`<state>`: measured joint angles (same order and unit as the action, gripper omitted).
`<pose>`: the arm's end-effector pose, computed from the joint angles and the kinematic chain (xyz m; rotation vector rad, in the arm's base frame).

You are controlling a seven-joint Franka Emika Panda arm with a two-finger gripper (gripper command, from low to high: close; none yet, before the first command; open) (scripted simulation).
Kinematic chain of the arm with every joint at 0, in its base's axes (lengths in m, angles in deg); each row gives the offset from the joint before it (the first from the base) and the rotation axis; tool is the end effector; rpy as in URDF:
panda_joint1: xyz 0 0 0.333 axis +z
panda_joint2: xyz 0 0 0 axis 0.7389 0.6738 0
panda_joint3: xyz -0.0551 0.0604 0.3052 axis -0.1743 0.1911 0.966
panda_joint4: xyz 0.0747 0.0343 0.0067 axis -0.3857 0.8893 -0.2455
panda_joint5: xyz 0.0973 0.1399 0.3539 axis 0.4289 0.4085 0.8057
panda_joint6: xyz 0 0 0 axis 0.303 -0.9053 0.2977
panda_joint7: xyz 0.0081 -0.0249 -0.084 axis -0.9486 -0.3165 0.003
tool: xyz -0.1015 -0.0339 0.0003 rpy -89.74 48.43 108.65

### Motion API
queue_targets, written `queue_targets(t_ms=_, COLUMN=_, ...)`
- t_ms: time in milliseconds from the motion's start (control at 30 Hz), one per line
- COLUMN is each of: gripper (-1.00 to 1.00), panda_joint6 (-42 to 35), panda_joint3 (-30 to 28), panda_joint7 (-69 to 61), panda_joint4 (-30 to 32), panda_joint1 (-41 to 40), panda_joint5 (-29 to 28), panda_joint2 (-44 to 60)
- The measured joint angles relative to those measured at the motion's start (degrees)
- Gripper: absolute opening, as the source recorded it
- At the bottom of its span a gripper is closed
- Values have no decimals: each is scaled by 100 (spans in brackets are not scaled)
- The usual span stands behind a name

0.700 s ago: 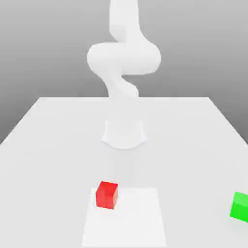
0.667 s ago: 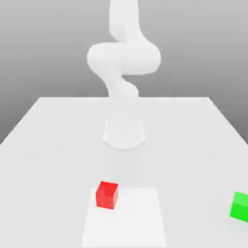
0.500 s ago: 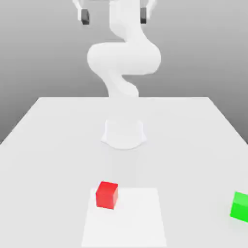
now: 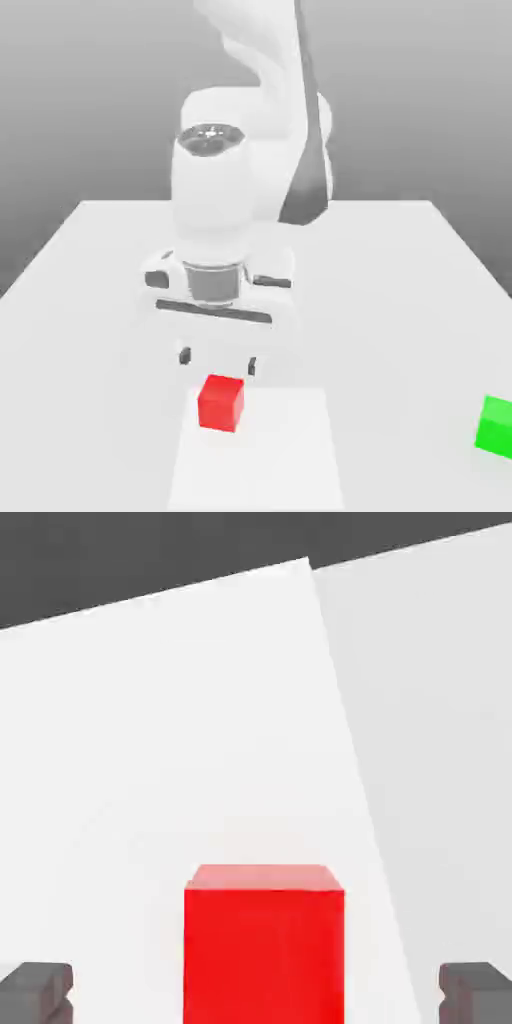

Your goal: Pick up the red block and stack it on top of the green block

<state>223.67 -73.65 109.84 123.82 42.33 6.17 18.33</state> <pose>0.3605 -0.0467 0.1851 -2.7373 1.5391 -0.0043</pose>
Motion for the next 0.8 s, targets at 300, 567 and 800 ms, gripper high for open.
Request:
queue_targets(t_ms=300, gripper=-100, panda_joint6=696, panda_joint3=101, panda_joint7=-60, panda_joint4=-103, panda_joint1=-81, panda_joint5=90, panda_joint2=814)
queue_targets(t_ms=567, gripper=-100, panda_joint6=-211, panda_joint3=91, panda_joint7=36, panda_joint4=49, panda_joint1=-105, panda_joint5=-46, panda_joint2=-244)
queue_targets(t_ms=800, gripper=-100, panda_joint6=-1044, panda_joint3=1075, panda_joint7=563, panda_joint4=-890, panda_joint1=868, panda_joint5=-369, panda_joint2=-90)
